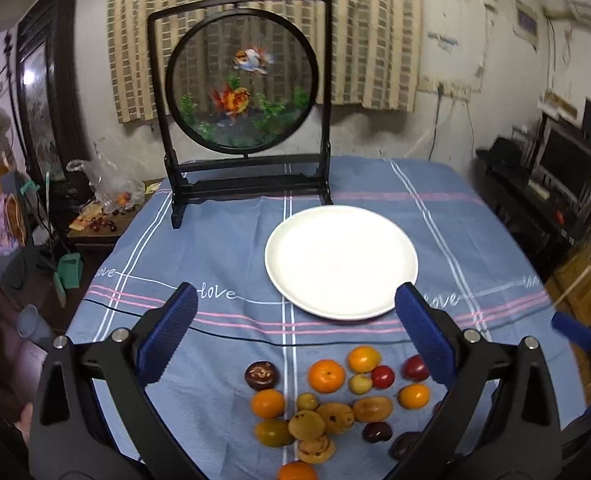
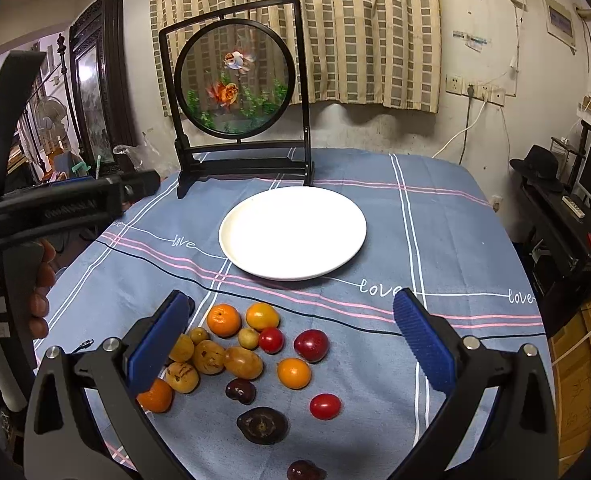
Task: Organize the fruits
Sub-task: 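Move both tools toward the fruit cluster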
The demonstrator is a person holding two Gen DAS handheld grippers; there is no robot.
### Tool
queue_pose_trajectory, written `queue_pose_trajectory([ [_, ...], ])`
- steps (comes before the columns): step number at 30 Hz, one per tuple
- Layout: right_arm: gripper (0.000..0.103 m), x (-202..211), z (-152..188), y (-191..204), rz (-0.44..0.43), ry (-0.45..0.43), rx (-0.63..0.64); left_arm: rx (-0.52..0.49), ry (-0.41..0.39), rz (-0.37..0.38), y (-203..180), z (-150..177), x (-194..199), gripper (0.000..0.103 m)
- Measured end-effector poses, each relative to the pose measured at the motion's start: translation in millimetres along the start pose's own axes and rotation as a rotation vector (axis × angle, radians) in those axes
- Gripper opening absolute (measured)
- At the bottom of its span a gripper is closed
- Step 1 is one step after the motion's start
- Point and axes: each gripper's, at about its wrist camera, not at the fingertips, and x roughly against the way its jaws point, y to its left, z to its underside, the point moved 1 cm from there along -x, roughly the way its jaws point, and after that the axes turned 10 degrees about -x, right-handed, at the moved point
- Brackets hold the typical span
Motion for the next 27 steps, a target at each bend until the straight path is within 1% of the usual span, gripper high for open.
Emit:
queue_pose_trajectory([
  [3,0.102,2,-7,12,0.003,-0.025,0.027,-0.023,0.005,-0.001,-5,3,-1,0.101],
  [4,0.102,4,-9,15,-0.003,-0.047,0.039,-0.023,0.012,0.002,-4,3,-1,0.101],
  [7,0.102,18,-17,22,0.022,-0.159,0.056,0.007,0.020,0.010,6,7,2,0.101],
  [8,0.102,24,-19,21,0.037,-0.210,0.045,0.017,0.017,0.006,10,8,3,0.101],
  [10,0.102,31,-19,16,0.039,-0.269,0.003,0.043,0.014,0.001,19,12,5,0.101],
  [11,0.102,31,-20,11,0.027,-0.283,-0.040,0.059,0.018,-0.007,24,15,4,0.100],
  [13,0.102,26,-24,7,0.007,-0.246,-0.057,0.069,0.026,-0.012,29,19,2,0.100],
  [14,0.102,26,-26,7,0.016,-0.253,-0.059,0.062,0.031,-0.022,29,22,1,0.100],
  [16,0.102,30,-28,3,0.003,-0.277,-0.068,0.033,0.034,-0.034,27,26,1,0.100],
  [18,0.102,31,-31,-4,-0.011,-0.248,-0.087,0.007,0.043,-0.026,26,31,0,0.100],
  [19,0.102,31,-31,-8,-0.017,-0.226,-0.099,0.000,0.045,-0.024,27,33,0,0.100],
  [21,0.102,26,-29,-24,-0.040,-0.132,-0.163,-0.023,0.063,-0.003,26,41,-4,0.100],
  [22,0.102,26,-26,-29,-0.039,-0.107,-0.186,-0.036,0.077,0.000,25,43,-6,0.100],
  [24,0.102,23,-13,-42,0.001,-0.059,-0.215,-0.057,0.096,0.010,25,50,-10,0.100],
  [25,0.102,21,-5,-50,0.018,-0.022,-0.220,-0.069,0.106,0.018,23,55,-12,0.100],
  [27,0.101,18,13,-57,0.041,0.036,-0.214,-0.103,0.123,0.052,19,68,-12,0.100],
])
